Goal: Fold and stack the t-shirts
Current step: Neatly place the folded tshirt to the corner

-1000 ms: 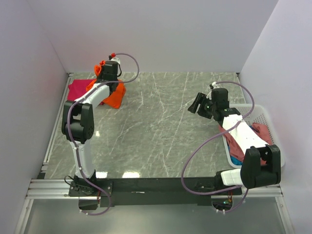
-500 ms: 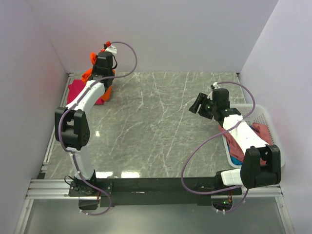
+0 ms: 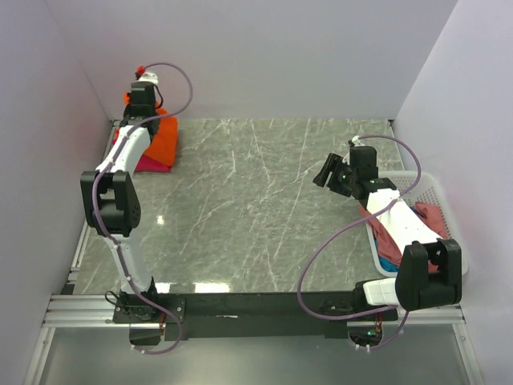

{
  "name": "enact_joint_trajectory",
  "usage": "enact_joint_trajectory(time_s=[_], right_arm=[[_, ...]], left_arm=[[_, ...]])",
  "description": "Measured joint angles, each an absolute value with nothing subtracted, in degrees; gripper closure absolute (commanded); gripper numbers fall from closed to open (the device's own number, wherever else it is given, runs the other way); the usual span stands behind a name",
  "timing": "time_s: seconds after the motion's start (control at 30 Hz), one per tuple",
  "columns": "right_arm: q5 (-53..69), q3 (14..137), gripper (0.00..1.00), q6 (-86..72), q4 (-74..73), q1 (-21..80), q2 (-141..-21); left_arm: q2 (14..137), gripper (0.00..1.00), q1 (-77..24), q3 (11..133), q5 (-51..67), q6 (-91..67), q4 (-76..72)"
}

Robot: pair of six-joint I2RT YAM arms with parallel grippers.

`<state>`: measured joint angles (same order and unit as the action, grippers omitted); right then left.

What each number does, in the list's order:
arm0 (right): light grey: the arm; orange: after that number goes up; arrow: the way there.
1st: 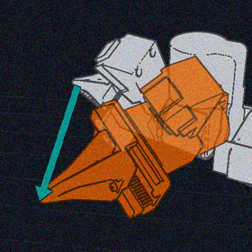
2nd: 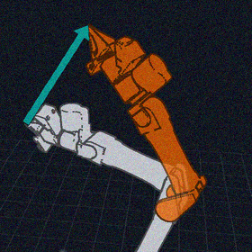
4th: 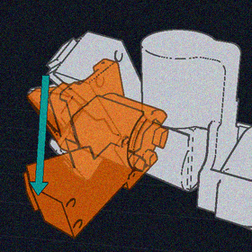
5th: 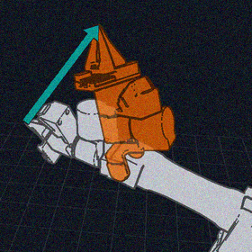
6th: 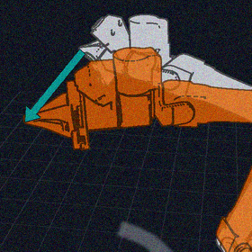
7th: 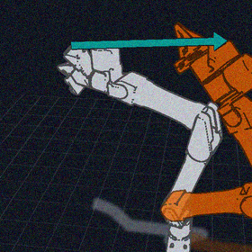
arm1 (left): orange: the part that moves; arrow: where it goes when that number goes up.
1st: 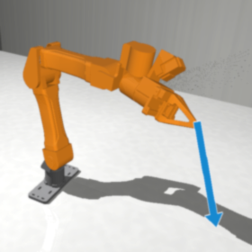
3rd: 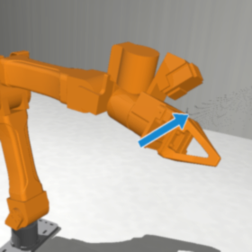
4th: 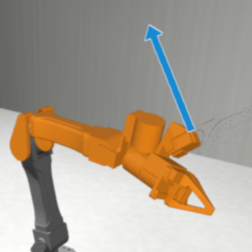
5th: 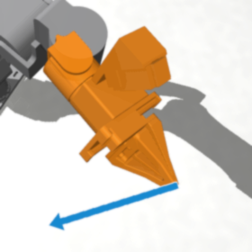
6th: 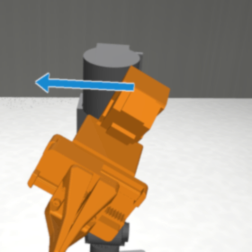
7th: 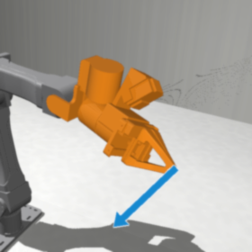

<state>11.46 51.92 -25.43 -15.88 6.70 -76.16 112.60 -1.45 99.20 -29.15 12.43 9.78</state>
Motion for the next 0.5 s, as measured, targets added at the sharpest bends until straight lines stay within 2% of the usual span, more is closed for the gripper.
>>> enact_joint_trajectory(time_s=[0.23,0.27,0.3,0.33,0.37,0.4,0.5], right_arm=[[10.09,52.25,0.28,-25.45,-17.69,6.70,-76.16],[9.91,52.34,0.28,-25.47,-17.98,6.70,-76.16],[9.76,52.42,0.28,-25.47,-18.20,6.70,-76.16],[9.45,52.51,0.28,-25.58,-18.50,6.70,-76.16],[9.28,52.62,0.28,-25.65,-18.76,6.70,-76.16],[8.99,52.75,0.28,-25.69,-19.11,6.70,-76.16],[8.43,53.15,0.28,-25.87,-19.99,6.70,-76.14]], left_arm=[[120.97,0.99,4.73,100.60,-29.10,7.49,10.66],[121.93,0.98,5.32,100.77,-29.34,6.81,11.22],[122.91,0.93,5.78,101.34,-29.50,6.17,12.05],[123.87,0.57,6.26,102.06,-29.78,5.41,12.47],[124.64,0.40,6.76,102.61,-29.85,5.04,12.86],[125.03,0.01,7.29,102.65,-29.93,4.27,13.02],[125.10,0.01,8.47,102.91,-30.63,2.24,14.09]])
